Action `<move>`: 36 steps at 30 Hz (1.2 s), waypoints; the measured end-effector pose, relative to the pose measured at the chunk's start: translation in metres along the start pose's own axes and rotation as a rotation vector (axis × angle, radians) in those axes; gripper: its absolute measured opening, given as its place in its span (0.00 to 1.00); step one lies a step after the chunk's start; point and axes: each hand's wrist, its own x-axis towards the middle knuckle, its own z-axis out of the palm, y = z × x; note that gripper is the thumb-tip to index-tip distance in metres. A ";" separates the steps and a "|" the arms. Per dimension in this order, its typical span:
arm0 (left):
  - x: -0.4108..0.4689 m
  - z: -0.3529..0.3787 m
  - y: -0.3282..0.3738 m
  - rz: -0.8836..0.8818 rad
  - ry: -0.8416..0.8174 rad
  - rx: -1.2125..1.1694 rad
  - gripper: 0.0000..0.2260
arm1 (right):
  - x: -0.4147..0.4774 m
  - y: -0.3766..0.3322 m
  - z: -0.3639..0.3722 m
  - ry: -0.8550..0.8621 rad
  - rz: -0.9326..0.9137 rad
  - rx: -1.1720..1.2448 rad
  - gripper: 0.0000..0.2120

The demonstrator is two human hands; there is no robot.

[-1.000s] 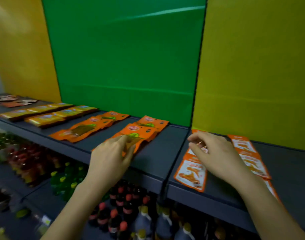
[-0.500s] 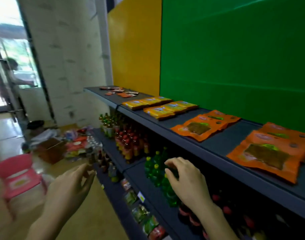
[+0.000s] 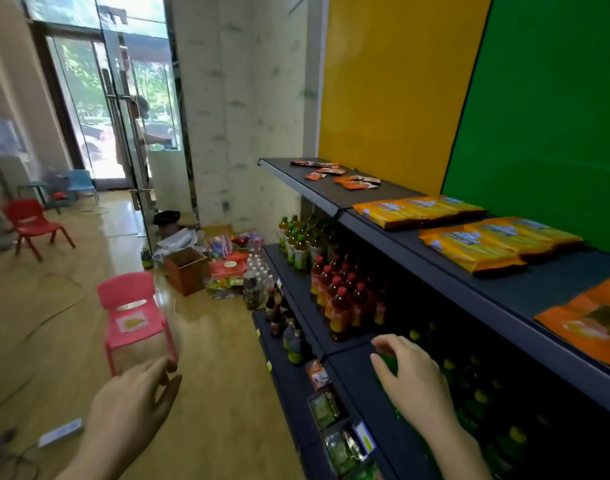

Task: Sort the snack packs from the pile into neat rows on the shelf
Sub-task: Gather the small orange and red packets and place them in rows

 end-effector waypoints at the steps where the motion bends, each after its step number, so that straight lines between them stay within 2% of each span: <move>1: 0.015 0.007 -0.002 -0.003 0.003 0.010 0.06 | 0.017 -0.003 0.008 -0.007 -0.005 -0.003 0.12; 5: 0.087 0.019 -0.005 -0.006 0.082 -0.002 0.04 | 0.094 -0.023 0.029 0.006 -0.046 0.009 0.12; 11: 0.200 0.024 -0.005 0.061 0.204 0.036 0.08 | 0.204 -0.059 0.053 0.057 -0.141 0.012 0.12; 20: 0.317 0.075 -0.049 0.058 0.129 -0.008 0.09 | 0.314 -0.100 0.121 -0.010 -0.151 0.003 0.12; 24: 0.393 0.098 -0.073 0.151 0.099 -0.010 0.09 | 0.368 -0.119 0.155 0.013 -0.114 0.031 0.11; 29: 0.498 0.106 -0.100 0.307 0.118 0.000 0.08 | 0.435 -0.154 0.177 0.129 -0.040 0.075 0.10; 36: 0.620 0.126 -0.100 0.477 0.142 -0.062 0.06 | 0.511 -0.178 0.185 0.260 0.080 0.061 0.09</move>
